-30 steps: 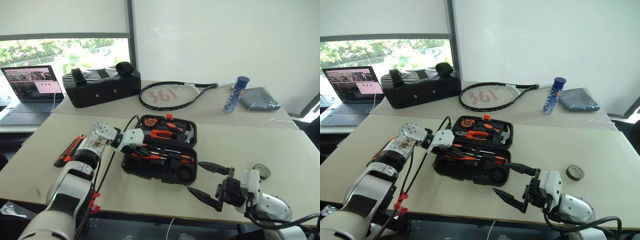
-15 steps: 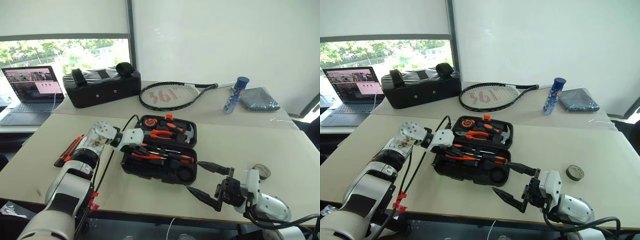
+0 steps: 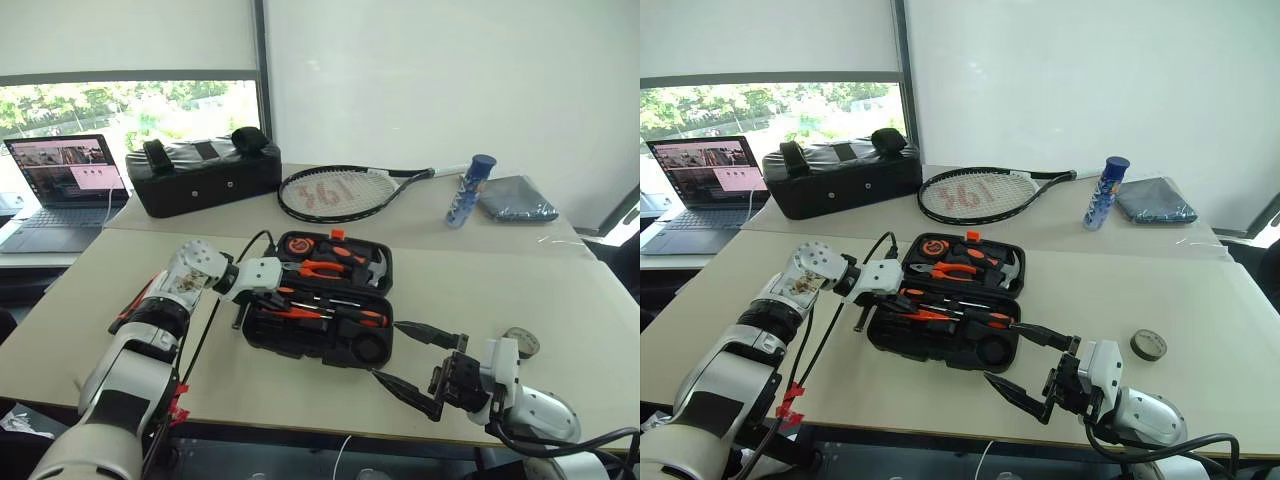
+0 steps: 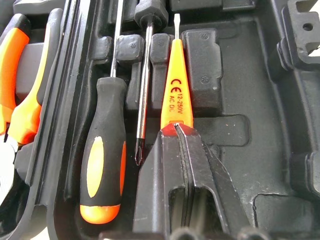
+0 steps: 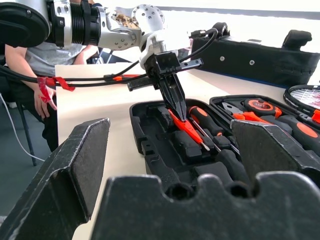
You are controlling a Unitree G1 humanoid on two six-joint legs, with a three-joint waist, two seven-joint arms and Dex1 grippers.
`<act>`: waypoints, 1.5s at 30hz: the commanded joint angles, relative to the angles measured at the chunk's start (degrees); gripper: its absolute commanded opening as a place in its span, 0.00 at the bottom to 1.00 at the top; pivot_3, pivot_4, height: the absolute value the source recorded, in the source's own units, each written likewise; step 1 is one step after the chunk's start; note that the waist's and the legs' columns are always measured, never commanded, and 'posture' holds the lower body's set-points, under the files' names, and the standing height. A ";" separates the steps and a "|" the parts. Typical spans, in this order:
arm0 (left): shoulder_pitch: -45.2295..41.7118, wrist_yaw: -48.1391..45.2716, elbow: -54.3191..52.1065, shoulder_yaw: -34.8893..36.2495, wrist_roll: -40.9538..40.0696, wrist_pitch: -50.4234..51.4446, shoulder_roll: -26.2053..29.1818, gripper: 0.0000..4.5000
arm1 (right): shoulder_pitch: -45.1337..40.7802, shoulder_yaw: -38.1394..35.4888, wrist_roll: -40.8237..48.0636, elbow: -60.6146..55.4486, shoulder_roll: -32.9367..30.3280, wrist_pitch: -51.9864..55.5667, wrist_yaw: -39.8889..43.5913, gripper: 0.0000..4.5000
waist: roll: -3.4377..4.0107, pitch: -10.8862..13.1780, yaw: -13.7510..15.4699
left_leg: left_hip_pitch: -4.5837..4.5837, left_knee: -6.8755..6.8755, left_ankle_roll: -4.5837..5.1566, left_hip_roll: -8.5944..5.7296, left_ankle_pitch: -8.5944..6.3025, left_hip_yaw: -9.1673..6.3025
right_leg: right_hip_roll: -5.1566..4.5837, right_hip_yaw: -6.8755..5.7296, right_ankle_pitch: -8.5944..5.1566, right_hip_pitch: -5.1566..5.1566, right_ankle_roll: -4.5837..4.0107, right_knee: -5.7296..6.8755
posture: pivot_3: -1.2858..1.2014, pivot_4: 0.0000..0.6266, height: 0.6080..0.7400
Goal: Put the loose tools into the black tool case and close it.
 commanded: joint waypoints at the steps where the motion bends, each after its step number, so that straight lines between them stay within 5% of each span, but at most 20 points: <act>1: 1.24 -2.79 -0.35 -0.51 -0.07 -0.22 0.29 0.01 | -0.03 -0.20 0.15 -2.19 0.18 -1.46 -0.20 1.00 | 0.00 0.00 0.00 | 0.00 0.00 0.00 0.00 0.00 0.00 | 0.00 0.00 0.00 0.00 0.00 0.00 | 0.52 0.24 1.00; 15: -0.52 -4.86 -6.79 3.15 -6.97 2.60 -3.66 0.01 | 0.43 -0.20 -0.03 -2.36 0.31 -1.70 -0.41 1.00 | -0.04 0.03 0.26 | -0.57 0.00 0.00 -0.02 0.00 -0.02 | -0.01 -0.02 0.23 -0.54 -0.38 -0.01 | 0.52 0.24 1.00; 36: 0.51 4.53 -1.46 0.35 0.72 0.92 -4.27 0.01 | 0.59 -0.25 -0.14 -2.61 0.41 -1.64 -0.75 1.00 | -0.04 0.03 0.10 | -0.52 0.00 0.00 -0.02 0.00 -0.02 | -0.01 -0.01 0.13 -0.52 -0.22 0.01 | 0.52 0.24 1.00; 45: 0.81 3.37 -1.87 2.27 -1.87 -0.76 -3.45 0.01 | 0.61 -0.15 -0.23 -2.53 0.58 -1.72 -0.91 1.00 | -0.04 0.03 0.07 | -0.50 0.00 0.00 -0.02 0.00 -0.02 | 0.00 0.00 0.11 -0.51 -0.18 0.02 | 0.52 0.24 1.00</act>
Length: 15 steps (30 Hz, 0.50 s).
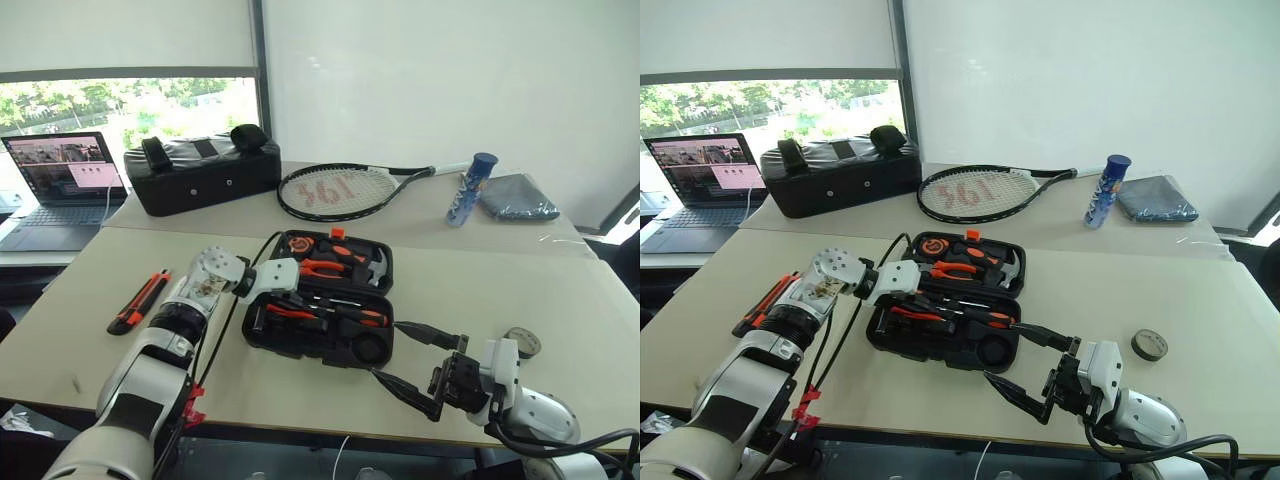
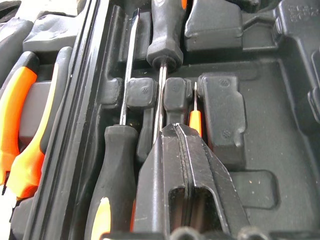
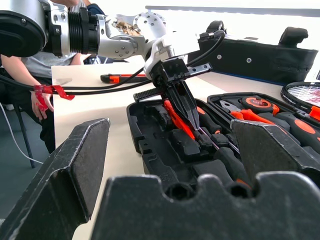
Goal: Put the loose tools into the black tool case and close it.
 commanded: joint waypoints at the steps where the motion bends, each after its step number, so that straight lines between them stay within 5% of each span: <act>1: 0.08 -1.23 -0.52 2.42 -2.94 -1.20 0.39 0.01 | 0.04 -0.17 -0.09 -2.40 0.28 -1.72 -0.36 1.00 | 0.00 0.00 0.04 | -0.01 0.00 0.00 0.00 0.00 0.00 | 0.00 0.00 0.00 0.00 -0.01 0.00 | 0.52 0.24 1.00; 9: 2.79 -9.45 -6.85 3.68 -7.54 1.75 4.05 0.01 | 0.11 -0.20 -0.25 -2.22 0.56 -1.79 -0.17 1.00 | 0.00 0.00 -0.07 | -0.03 0.00 0.00 0.00 0.00 0.01 | 0.00 0.01 0.06 -0.03 -0.10 -0.01 | 0.52 0.24 1.00; 15: 3.93 -4.41 -5.46 2.58 -3.72 -0.07 4.94 0.01 | -0.06 0.06 -0.32 -2.01 0.86 -1.80 -0.08 1.00 | 0.00 0.00 0.18 | -0.03 0.00 0.00 0.00 0.00 0.00 | 0.00 0.00 0.05 -0.02 -0.08 -0.01 | 0.52 0.24 1.00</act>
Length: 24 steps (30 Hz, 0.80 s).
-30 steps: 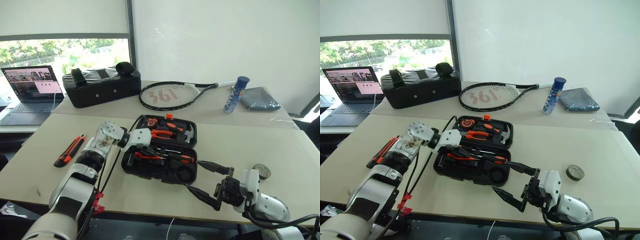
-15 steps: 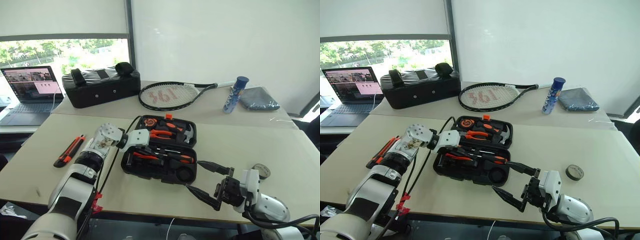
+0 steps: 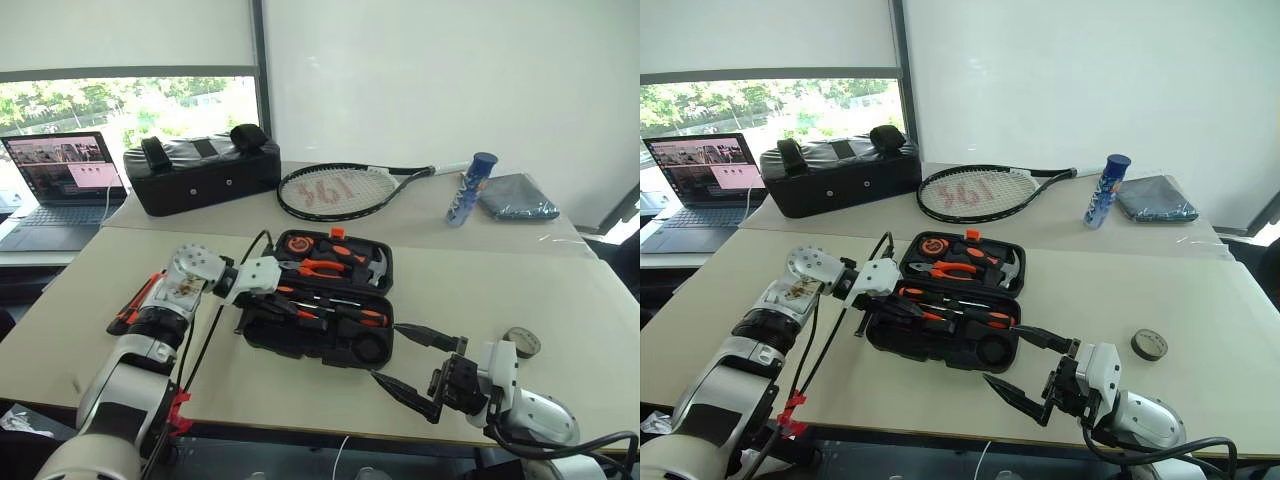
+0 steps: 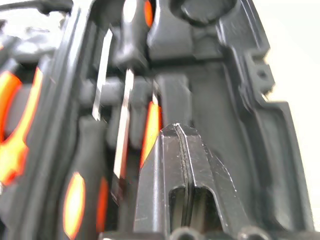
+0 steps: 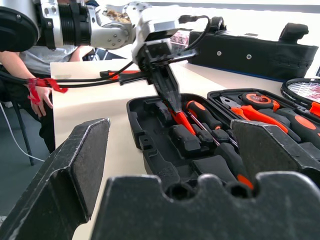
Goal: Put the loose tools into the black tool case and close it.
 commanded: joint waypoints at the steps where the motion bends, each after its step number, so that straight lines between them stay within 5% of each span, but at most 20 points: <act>1: -0.71 4.05 0.09 -0.08 1.91 -1.54 0.02 0.01 | -0.40 -0.05 0.59 -1.91 0.34 -1.72 -0.01 1.00 | 0.00 0.00 0.21 | 0.00 0.00 0.00 0.00 0.00 0.00 | 0.00 0.00 0.00 0.00 0.00 0.00 | 0.52 0.24 1.00; 24: -1.75 4.63 1.76 1.86 -0.44 0.60 -1.70 0.01 | 0.04 0.08 0.64 -2.00 0.08 -1.37 0.29 1.00 | 0.00 0.00 0.27 | 0.01 0.00 -0.01 0.00 0.01 0.00 | 0.00 -0.01 -0.04 0.00 0.06 0.01 | 0.52 0.24 1.00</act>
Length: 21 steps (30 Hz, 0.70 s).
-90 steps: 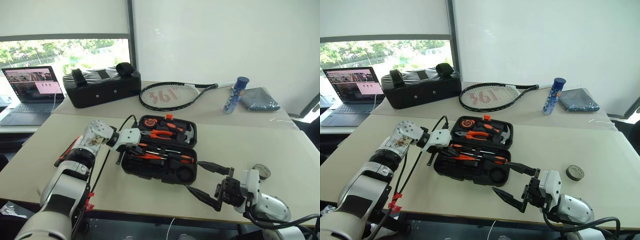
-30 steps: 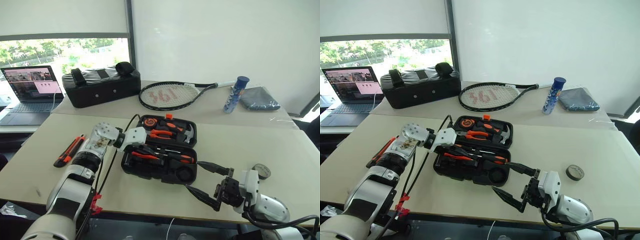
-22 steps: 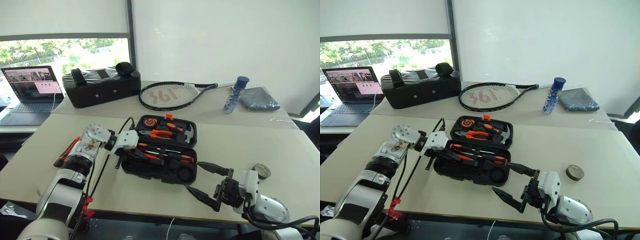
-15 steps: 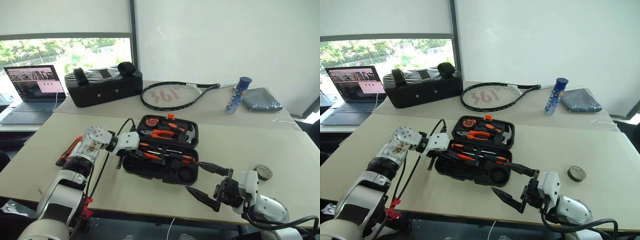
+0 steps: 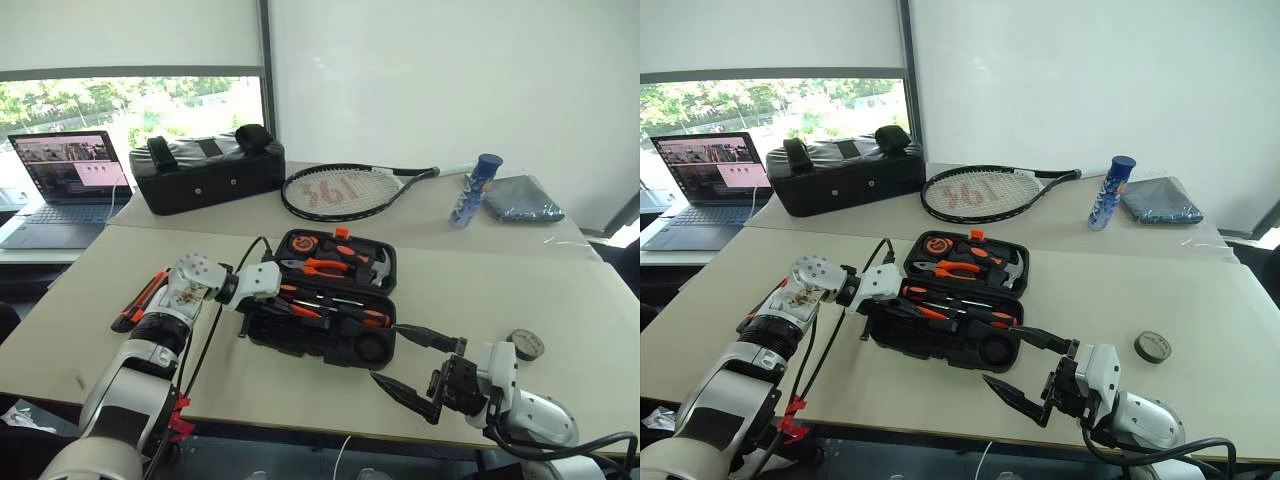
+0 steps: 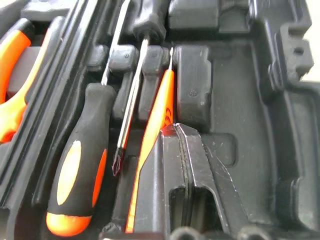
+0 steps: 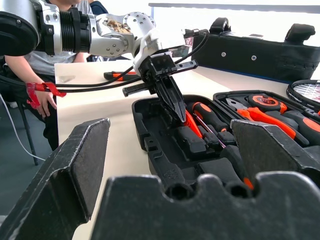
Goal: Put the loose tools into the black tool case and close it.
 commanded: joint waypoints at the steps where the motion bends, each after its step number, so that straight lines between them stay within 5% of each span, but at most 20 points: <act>1: -1.42 0.22 -0.59 0.99 -0.63 -0.67 0.25 0.01 | -0.13 -0.03 0.63 -1.96 0.08 -1.38 0.12 1.00 | 0.00 0.00 -0.05 | 0.00 0.00 0.00 0.00 0.00 0.00 | 0.00 0.00 0.01 0.00 -0.01 0.00 | 0.52 0.24 1.00; 21: -2.26 3.09 3.00 -0.02 2.28 -2.79 0.33 0.01 | 0.32 0.03 0.42 -1.68 0.04 -1.83 0.18 1.00 | 0.00 0.00 -0.14 | 0.02 0.00 0.00 0.00 0.00 0.00 | 0.00 0.01 -0.01 0.01 0.02 0.01 | 0.52 0.24 1.00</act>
